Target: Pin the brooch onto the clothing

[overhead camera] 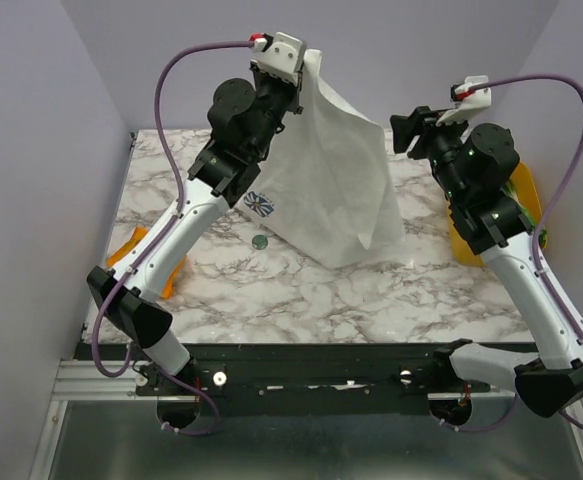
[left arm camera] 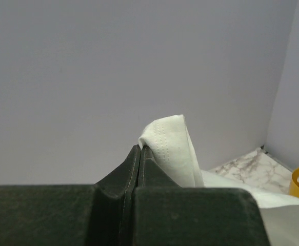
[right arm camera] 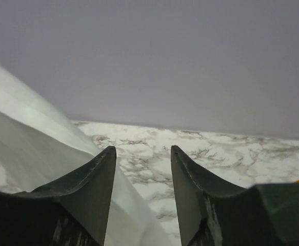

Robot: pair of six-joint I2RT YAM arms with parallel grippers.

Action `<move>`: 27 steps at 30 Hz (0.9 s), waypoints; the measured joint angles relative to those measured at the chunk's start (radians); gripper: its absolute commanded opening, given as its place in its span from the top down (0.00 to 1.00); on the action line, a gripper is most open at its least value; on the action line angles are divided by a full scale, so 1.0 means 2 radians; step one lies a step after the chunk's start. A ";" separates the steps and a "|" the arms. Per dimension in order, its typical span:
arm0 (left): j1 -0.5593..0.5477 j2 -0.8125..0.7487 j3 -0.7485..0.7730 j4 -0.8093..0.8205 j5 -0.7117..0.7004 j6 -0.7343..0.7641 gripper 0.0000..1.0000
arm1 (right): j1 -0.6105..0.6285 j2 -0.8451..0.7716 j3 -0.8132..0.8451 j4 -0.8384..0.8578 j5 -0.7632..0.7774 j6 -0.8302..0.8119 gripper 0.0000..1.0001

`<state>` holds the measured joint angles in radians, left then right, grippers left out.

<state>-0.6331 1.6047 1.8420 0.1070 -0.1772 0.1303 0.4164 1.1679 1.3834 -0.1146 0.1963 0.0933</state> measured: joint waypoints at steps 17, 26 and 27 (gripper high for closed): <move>0.002 -0.009 -0.088 -0.012 0.069 -0.017 1.00 | -0.001 0.127 0.084 0.019 -0.256 -0.018 0.00; 0.002 -0.050 -0.157 0.030 0.101 -0.025 1.00 | -0.001 0.198 0.146 0.033 -0.334 -0.004 0.19; 0.002 -0.051 -0.158 0.033 0.103 -0.026 1.00 | -0.001 0.205 0.153 0.035 -0.345 -0.001 0.25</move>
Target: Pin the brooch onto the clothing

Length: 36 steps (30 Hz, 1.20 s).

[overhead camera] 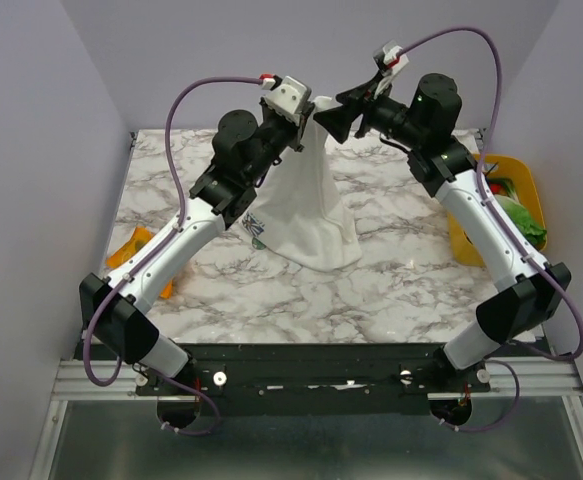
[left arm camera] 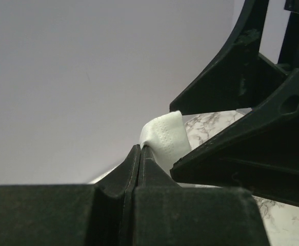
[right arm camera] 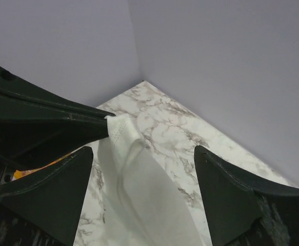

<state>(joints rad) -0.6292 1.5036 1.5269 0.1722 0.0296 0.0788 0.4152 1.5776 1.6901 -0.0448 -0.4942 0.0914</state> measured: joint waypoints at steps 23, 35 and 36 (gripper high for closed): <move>0.001 -0.060 -0.075 0.082 -0.018 -0.075 0.01 | -0.001 0.014 0.111 0.023 0.187 0.021 0.99; -0.006 0.080 -0.048 0.100 0.145 -0.213 0.07 | -0.001 0.001 0.216 0.022 0.364 -0.042 0.99; -0.010 0.097 -0.042 0.100 0.158 -0.221 0.10 | -0.002 0.001 0.218 0.022 0.371 -0.046 0.99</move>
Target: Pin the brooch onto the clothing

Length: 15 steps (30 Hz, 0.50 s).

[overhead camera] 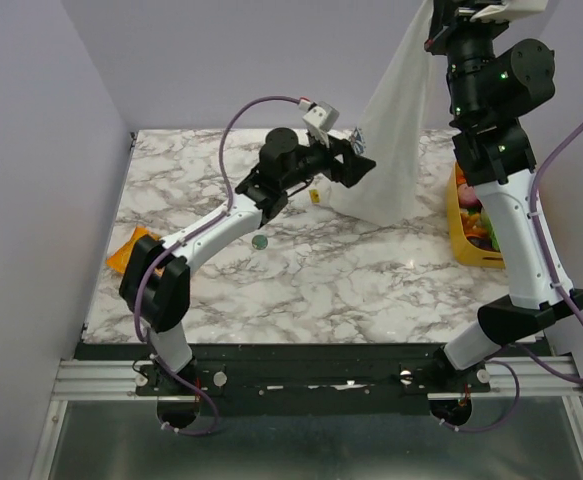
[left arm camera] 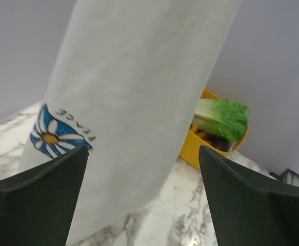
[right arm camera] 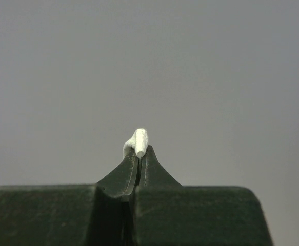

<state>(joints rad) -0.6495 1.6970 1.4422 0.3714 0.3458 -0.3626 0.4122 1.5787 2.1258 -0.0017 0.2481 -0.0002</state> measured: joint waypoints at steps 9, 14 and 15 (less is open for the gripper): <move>-0.083 0.136 0.112 -0.050 0.088 -0.019 0.36 | 0.000 0.008 0.030 -0.024 0.018 -0.022 0.99; -0.118 0.175 0.148 -0.053 0.135 -0.022 0.29 | 0.000 0.008 0.029 -0.029 0.018 -0.025 0.99; -0.122 0.182 0.155 -0.053 0.142 -0.021 0.29 | 0.000 0.008 0.027 -0.029 0.018 -0.025 0.99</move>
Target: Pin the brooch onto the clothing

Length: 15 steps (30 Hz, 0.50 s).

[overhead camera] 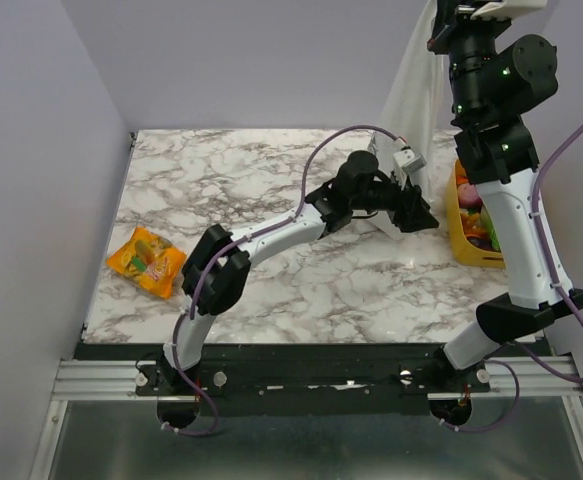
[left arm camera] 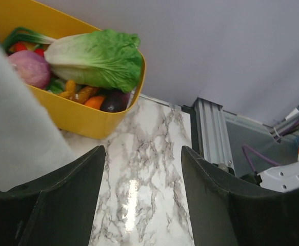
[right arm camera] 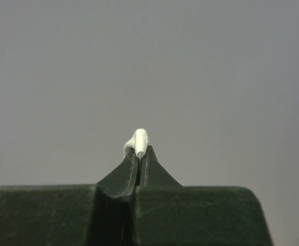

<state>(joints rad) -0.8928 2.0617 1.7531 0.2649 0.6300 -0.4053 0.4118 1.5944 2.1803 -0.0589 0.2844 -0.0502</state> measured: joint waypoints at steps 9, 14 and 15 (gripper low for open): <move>-0.018 0.088 0.124 -0.030 0.021 0.003 0.46 | 0.000 -0.015 -0.056 0.000 -0.005 0.004 0.99; 0.001 0.111 0.127 -0.079 -0.004 0.014 0.47 | 0.000 -0.047 -0.101 -0.001 -0.006 0.006 0.99; 0.009 0.109 0.113 -0.083 -0.006 0.018 0.47 | 0.000 -0.055 -0.107 -0.001 -0.005 0.006 0.99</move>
<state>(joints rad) -0.8757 2.2795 1.9785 0.0998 0.6178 -0.3687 0.4122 1.4837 1.9656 -0.0616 0.2737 -0.0380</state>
